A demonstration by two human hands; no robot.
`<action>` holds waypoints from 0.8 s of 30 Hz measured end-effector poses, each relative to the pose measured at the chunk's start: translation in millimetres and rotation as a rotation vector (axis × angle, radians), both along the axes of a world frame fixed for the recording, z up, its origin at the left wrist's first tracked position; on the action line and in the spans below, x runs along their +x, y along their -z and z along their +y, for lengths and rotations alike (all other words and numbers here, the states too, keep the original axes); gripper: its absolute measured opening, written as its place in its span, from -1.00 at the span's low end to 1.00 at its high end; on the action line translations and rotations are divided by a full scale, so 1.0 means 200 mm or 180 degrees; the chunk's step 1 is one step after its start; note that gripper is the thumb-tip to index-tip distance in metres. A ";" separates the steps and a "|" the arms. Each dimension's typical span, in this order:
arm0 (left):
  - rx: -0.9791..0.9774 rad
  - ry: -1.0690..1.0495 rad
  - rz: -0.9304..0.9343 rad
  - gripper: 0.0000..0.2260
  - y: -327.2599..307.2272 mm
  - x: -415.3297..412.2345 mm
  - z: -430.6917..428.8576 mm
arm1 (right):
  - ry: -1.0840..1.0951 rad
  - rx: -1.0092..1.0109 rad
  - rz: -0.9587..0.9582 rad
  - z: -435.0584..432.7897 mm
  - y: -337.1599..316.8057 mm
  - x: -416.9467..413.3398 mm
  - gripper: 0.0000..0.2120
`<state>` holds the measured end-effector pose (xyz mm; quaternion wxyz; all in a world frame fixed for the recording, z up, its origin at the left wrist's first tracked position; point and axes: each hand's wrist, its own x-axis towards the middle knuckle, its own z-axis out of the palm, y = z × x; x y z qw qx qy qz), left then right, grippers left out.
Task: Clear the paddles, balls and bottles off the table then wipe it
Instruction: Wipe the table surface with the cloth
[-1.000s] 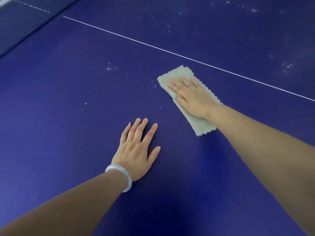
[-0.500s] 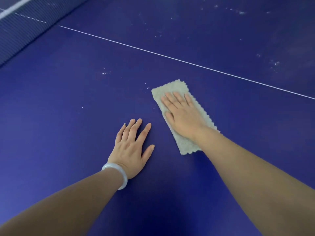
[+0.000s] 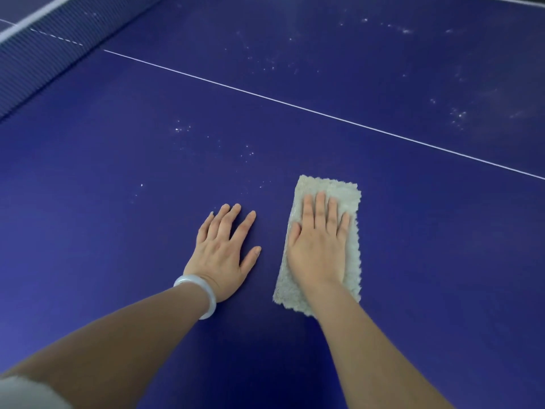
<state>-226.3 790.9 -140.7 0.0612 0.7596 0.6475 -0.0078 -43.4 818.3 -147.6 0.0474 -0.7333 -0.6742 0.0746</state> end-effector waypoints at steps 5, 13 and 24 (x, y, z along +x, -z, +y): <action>-0.0037 0.0036 -0.0005 -0.39 -0.01 -0.01 0.00 | 0.0202 -0.0010 -0.0059 -0.16 0.02 -0.16 -0.41; -0.0113 0.0258 -0.0511 -0.38 -0.02 -0.06 0.00 | 0.0336 -0.0119 -0.0216 -0.16 -0.01 -0.21 -0.36; -0.0023 0.0913 -0.0067 -0.40 -0.02 -0.85 -0.04 | 0.0837 -0.0039 -0.0113 -0.14 -0.03 -0.22 -0.35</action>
